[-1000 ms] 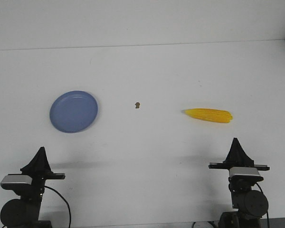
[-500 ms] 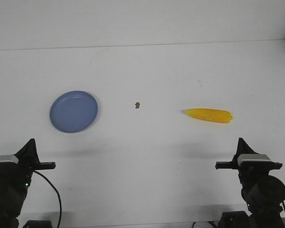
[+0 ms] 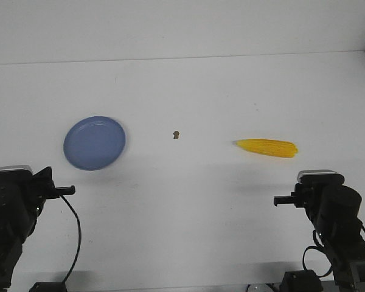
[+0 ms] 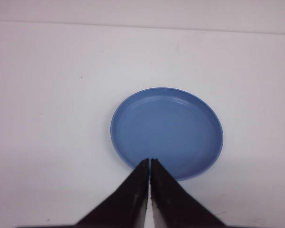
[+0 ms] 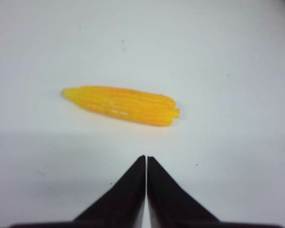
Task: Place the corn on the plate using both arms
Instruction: 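Raise both arms and move the left gripper toward the blue plate, then lower the open left gripper onto the rim of the blue plate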
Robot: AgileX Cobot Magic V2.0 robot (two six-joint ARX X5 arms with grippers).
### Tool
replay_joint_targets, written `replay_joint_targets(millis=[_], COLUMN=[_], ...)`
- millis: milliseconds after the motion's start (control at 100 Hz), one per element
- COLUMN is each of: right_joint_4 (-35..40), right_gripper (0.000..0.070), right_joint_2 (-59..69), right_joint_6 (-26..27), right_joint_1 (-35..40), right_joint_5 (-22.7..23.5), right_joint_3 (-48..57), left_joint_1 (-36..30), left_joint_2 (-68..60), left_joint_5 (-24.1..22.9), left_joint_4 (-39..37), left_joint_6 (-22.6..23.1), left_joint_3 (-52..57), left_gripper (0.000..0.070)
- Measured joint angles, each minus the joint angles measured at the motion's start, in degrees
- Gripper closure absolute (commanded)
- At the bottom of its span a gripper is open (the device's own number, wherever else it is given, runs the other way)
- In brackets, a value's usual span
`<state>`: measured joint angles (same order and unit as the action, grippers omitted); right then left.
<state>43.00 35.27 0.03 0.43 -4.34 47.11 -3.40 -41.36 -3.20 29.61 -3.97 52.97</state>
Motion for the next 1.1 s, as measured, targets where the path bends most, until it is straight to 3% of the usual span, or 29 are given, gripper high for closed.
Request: replay_joint_targets(millis=[210, 260, 350, 390, 830, 1010, 1100], right_joint_4=[0.0, 0.0, 0.0, 0.0, 0.0, 0.0, 0.0], right_gripper=[0.0672, 0.0609, 0.0397, 0.0326, 0.0306, 0.0307, 0.0307], right_joint_2=[-0.1, -0.1, -0.1, -0.1, -0.1, -0.1, -0.1], right_joint_6=[0.0, 0.0, 0.0, 0.0, 0.0, 0.0, 0.0], right_joint_1=[0.0, 0.0, 0.0, 0.0, 0.0, 0.0, 0.0], right_joint_5=[0.0, 0.0, 0.0, 0.0, 0.0, 0.0, 0.0], right_joint_3=[0.0, 0.0, 0.0, 0.0, 0.0, 0.0, 0.0], left_joint_1=[0.0, 0.0, 0.0, 0.0, 0.2, 3.4, 6.1], left_joint_2=[1.1, 1.2, 1.3, 1.3, -0.6, -9.6, -16.3], left_joint_5=[0.0, 0.0, 0.0, 0.0, -0.5, -1.3, 0.6], left_joint_4=[0.0, 0.0, 0.0, 0.0, -3.5, -3.6, -3.7], left_joint_6=[0.0, 0.0, 0.0, 0.0, -1.2, -3.3, -4.8], left_joint_3=[0.0, 0.0, 0.0, 0.0, 0.1, 4.2, 7.0], left_gripper=[0.0663, 0.0562, 0.0289, 0.0223, 0.0237, 0.0236, 0.0236])
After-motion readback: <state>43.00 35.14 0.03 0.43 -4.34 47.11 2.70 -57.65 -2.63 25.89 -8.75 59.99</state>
